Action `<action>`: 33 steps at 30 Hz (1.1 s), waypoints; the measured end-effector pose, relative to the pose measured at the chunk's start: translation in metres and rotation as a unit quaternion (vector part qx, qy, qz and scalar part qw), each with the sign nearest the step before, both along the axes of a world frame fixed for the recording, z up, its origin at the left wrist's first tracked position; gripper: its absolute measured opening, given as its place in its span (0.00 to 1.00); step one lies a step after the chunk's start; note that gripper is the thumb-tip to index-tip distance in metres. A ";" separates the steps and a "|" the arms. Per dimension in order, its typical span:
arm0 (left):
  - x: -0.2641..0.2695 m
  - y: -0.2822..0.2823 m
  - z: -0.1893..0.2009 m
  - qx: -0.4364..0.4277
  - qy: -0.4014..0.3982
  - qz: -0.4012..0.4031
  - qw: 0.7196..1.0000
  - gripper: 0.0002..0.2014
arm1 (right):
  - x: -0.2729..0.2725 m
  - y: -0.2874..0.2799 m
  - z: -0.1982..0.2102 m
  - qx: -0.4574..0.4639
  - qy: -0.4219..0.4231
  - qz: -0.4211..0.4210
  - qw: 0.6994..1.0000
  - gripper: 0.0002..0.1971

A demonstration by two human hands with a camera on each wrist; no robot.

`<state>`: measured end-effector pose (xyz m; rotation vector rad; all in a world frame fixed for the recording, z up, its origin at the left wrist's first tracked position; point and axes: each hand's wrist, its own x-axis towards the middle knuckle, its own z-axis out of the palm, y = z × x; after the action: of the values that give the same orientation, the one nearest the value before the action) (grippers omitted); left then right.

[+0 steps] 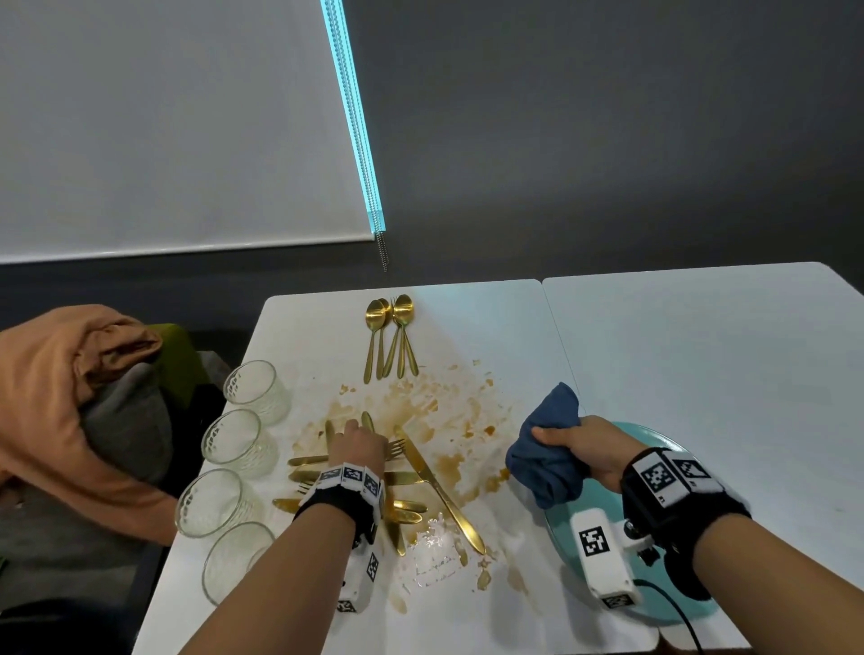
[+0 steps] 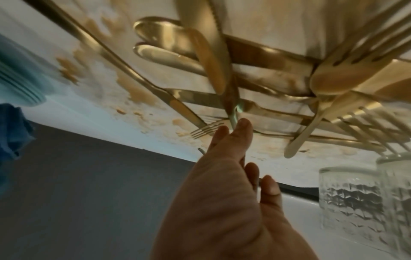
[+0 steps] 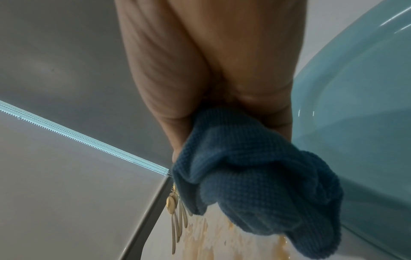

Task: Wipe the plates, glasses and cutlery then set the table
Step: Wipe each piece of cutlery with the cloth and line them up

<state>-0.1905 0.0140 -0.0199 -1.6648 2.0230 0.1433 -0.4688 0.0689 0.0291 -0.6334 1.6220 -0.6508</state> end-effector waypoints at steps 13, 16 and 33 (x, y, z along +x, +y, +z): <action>0.012 -0.012 -0.015 -0.011 0.025 -0.102 0.994 0.14 | 0.001 -0.013 -0.004 0.017 -0.034 -0.003 0.999 0.13; 0.013 -0.013 -0.015 -0.002 0.028 -0.134 0.991 0.12 | 0.002 -0.014 -0.006 0.020 -0.044 -0.006 0.999 0.14; 0.003 -0.027 -0.003 0.058 0.007 -0.293 0.954 0.11 | 0.013 -0.024 -0.008 0.039 -0.072 -0.025 0.996 0.12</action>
<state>-0.1879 -0.0135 -0.0227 -0.9387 2.3723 0.0619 -0.4561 0.0445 0.0215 -0.4786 1.5250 -0.6510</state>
